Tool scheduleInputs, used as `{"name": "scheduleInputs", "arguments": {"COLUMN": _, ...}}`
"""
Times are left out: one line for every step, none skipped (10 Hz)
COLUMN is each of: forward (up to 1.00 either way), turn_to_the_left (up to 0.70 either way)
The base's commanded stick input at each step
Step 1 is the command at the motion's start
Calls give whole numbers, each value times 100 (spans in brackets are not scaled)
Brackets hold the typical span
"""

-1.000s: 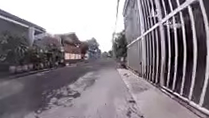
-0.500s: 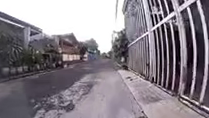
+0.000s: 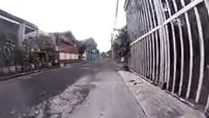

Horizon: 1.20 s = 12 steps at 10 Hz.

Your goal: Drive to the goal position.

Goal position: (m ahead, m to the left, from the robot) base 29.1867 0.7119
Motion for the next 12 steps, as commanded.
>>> {"name": "scheduleInputs", "arguments": {"forward": 85, "turn_to_the_left": 3}}
{"name": "scheduleInputs", "arguments": {"forward": 85, "turn_to_the_left": 0}}
{"name": "scheduleInputs", "arguments": {"forward": 85, "turn_to_the_left": 0}}
{"name": "scheduleInputs", "arguments": {"forward": 85, "turn_to_the_left": 0}}
{"name": "scheduleInputs", "arguments": {"forward": 85, "turn_to_the_left": 0}}
{"name": "scheduleInputs", "arguments": {"forward": 85, "turn_to_the_left": 0}}
{"name": "scheduleInputs", "arguments": {"forward": 85, "turn_to_the_left": 0}}
{"name": "scheduleInputs", "arguments": {"forward": 85, "turn_to_the_left": 0}}
{"name": "scheduleInputs", "arguments": {"forward": 85, "turn_to_the_left": 0}}
{"name": "scheduleInputs", "arguments": {"forward": 85, "turn_to_the_left": 0}}
{"name": "scheduleInputs", "arguments": {"forward": 85, "turn_to_the_left": 0}}
{"name": "scheduleInputs", "arguments": {"forward": 85, "turn_to_the_left": 0}}
